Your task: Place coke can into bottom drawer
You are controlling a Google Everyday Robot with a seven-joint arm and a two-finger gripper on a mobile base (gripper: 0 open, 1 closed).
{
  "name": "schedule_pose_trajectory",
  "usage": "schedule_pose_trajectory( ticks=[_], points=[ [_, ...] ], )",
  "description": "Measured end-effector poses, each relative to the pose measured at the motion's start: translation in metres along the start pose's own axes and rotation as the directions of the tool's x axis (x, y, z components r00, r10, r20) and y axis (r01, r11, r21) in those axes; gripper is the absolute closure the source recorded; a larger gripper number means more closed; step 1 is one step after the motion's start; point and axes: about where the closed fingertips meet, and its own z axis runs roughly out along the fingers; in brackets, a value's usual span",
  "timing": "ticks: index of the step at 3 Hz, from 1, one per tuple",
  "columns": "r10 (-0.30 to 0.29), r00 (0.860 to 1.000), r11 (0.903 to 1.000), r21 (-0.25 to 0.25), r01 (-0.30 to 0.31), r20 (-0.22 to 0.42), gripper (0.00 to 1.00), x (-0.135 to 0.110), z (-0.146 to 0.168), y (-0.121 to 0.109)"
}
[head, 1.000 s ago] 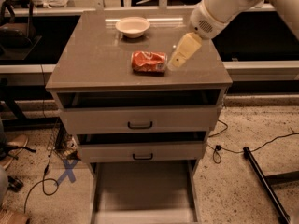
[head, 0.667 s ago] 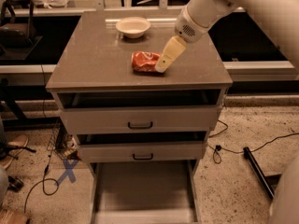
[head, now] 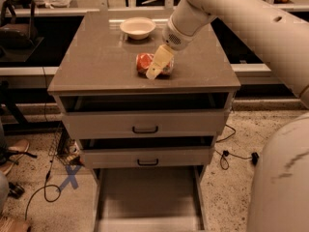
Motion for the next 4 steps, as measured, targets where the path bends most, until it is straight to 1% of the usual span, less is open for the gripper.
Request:
schedule_pose_trajectory(
  ticks=[1,3,4],
  points=[
    [0.002,1.0,0.9999,-0.011,-0.003,-0.015,0.14,-0.002,0.017,0.0],
    [0.008,0.999,0.9993,-0.037,-0.009,-0.036,0.61,0.0,0.041,0.003],
    [0.009,0.999,0.9996,-0.027,-0.01,-0.035,0.85,0.006,0.034,0.006]
  ],
)
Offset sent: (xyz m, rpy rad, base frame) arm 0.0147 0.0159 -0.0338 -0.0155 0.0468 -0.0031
